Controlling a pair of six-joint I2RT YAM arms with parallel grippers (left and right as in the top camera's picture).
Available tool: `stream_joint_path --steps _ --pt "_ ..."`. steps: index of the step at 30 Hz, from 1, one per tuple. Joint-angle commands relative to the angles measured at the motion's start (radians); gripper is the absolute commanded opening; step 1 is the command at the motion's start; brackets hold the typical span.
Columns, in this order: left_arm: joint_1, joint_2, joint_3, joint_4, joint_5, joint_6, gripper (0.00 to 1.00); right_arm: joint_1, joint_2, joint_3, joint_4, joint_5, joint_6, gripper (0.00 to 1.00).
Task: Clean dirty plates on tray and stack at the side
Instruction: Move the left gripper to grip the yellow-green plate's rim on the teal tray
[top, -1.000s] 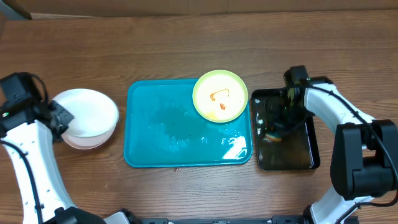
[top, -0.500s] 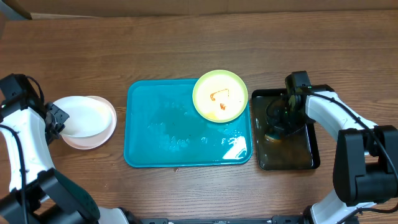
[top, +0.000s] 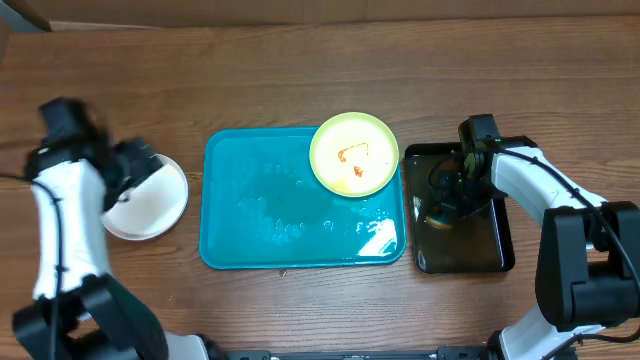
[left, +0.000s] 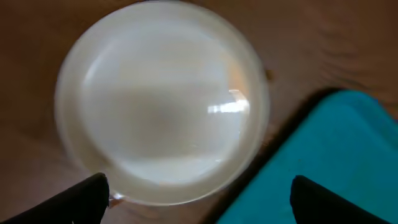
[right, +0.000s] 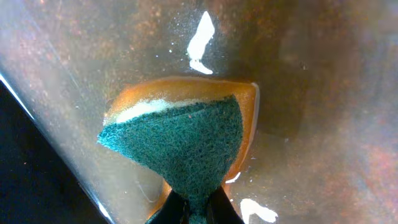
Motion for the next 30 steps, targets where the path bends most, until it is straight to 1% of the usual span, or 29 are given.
stream_joint_path --steps 1,4,7,11,13,18,23,24,25,28,29,30 --pt "-0.201 -0.077 0.012 0.073 0.164 0.158 1.00 -0.003 0.033 -0.045 -0.005 0.018 -0.007 0.04" --pt "-0.350 -0.068 0.012 0.118 0.203 0.161 1.00 -0.003 0.033 -0.045 -0.006 0.018 -0.007 0.04" --pt "-0.490 -0.043 0.011 0.196 0.196 0.161 1.00 -0.003 0.033 -0.045 -0.006 0.018 -0.008 0.04" --pt "-0.613 0.030 0.011 0.326 0.192 0.161 1.00 -0.003 0.033 -0.045 -0.007 0.018 -0.008 0.04" --pt "-0.651 0.078 0.011 0.375 0.192 0.161 1.00 -0.003 0.033 -0.045 -0.008 0.018 -0.008 0.04" --pt "-0.707 0.211 0.011 0.476 0.192 0.161 0.94 -0.003 0.033 -0.045 -0.011 0.018 -0.007 0.04" --pt "-0.719 0.320 0.011 0.506 0.192 0.131 0.80 -0.003 0.033 -0.045 -0.012 0.018 -0.007 0.04" --pt "-0.719 0.332 0.011 0.505 0.192 0.130 0.79 -0.003 0.033 -0.045 -0.012 0.018 -0.007 0.04" --pt "-0.719 0.359 0.011 0.499 0.195 0.130 0.72 -0.003 0.033 -0.045 -0.011 0.018 -0.007 0.04" --pt "-0.724 0.393 0.011 0.484 0.195 0.130 0.62 -0.003 0.033 -0.045 -0.015 0.018 -0.007 0.04" --pt "-0.730 0.400 0.011 0.482 0.195 0.130 0.56 -0.003 0.033 -0.045 -0.015 0.018 -0.008 0.04" --pt "-0.739 0.407 0.011 0.479 0.195 0.130 0.48 -0.003 0.033 -0.045 -0.015 0.018 -0.008 0.04"
